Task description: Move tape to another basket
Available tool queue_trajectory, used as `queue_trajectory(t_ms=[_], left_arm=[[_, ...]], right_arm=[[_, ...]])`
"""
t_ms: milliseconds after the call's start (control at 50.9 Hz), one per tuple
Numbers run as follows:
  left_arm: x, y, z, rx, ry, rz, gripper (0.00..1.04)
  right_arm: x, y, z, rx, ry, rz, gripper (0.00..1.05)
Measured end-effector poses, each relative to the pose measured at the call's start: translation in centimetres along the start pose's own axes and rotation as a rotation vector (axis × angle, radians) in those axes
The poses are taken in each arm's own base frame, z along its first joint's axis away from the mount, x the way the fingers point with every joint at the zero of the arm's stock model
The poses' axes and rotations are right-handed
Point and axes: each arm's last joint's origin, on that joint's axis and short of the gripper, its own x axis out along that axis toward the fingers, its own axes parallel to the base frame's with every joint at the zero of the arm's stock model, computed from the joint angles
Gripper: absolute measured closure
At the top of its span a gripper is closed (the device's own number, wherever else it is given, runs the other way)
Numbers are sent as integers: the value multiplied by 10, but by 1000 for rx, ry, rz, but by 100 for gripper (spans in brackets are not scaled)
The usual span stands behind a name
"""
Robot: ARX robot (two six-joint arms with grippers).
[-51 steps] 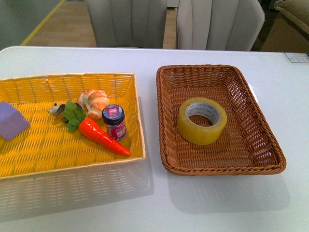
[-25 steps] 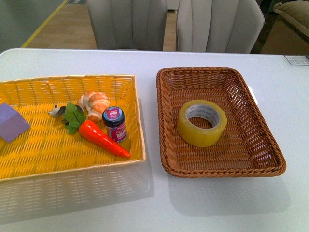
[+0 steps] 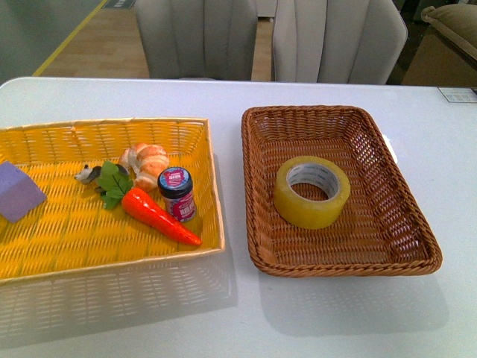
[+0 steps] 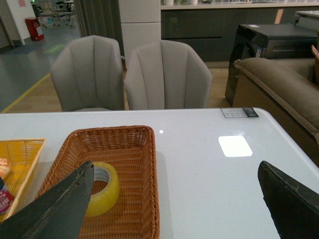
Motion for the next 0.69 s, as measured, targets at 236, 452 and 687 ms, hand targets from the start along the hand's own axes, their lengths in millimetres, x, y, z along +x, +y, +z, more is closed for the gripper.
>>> queue_trajectory(t_ms=[236, 452, 687], left_arm=[[0, 0, 0, 2, 0, 0, 10], [0, 0, 0, 2, 0, 0, 9], [0, 0, 0, 2, 0, 0, 9]], right_arm=[[0, 0, 0, 0, 0, 0, 9], [0, 0, 0, 0, 0, 0, 9], [0, 0, 0, 0, 0, 0, 9]])
